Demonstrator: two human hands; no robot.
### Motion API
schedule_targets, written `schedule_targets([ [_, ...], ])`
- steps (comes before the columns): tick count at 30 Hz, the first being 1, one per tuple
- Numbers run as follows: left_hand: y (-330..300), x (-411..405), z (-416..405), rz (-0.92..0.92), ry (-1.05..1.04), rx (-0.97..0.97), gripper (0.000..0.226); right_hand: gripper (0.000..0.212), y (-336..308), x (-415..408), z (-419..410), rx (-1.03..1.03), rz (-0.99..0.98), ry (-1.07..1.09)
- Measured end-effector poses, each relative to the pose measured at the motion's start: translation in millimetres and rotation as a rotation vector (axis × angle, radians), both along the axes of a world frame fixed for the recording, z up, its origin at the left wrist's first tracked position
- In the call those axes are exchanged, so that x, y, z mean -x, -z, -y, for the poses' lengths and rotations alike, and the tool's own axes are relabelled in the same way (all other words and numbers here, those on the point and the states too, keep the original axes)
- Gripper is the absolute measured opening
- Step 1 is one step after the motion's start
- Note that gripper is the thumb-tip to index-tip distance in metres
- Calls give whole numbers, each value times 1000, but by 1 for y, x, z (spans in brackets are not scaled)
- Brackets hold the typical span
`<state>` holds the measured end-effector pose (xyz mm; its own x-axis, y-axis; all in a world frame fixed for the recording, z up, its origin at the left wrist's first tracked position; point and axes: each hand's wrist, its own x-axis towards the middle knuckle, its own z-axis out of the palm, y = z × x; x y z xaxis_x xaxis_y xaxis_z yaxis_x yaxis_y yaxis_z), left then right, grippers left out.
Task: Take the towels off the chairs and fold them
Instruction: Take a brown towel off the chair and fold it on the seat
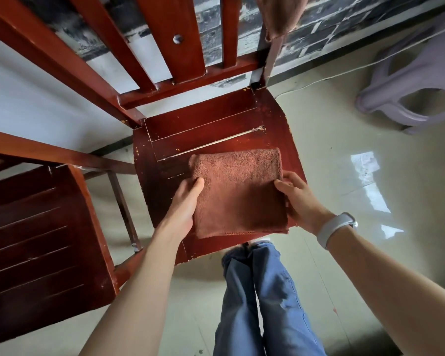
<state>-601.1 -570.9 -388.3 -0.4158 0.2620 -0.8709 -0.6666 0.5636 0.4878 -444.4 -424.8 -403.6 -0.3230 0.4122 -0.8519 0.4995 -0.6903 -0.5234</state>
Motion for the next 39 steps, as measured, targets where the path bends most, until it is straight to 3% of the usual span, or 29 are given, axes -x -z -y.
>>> schedule_targets([
  [5, -52, -32, -4, -385, 327, 45, 42, 20, -54, -44, 3, 50, -61, 99],
  [9, -97, -69, -19, -496, 464, -4, 44, 26, -97, -87, 5, 34, -94, 163],
  [16, -162, -155, -81, -644, 688, -86, 44, 25, -164, -181, -20, -332, 13, 235],
  [20, -193, -222, -141, -732, 765, -165, 39, 23, -200, -255, -53, -438, 29, 352],
  [32, -266, -456, -350, -779, 975, -506, 39, 24, -289, -499, -197, -750, 219, 612],
  [39, -290, -551, -474, -681, 1091, -708, 37, 28, -316, -592, -272, -782, 215, 850],
])
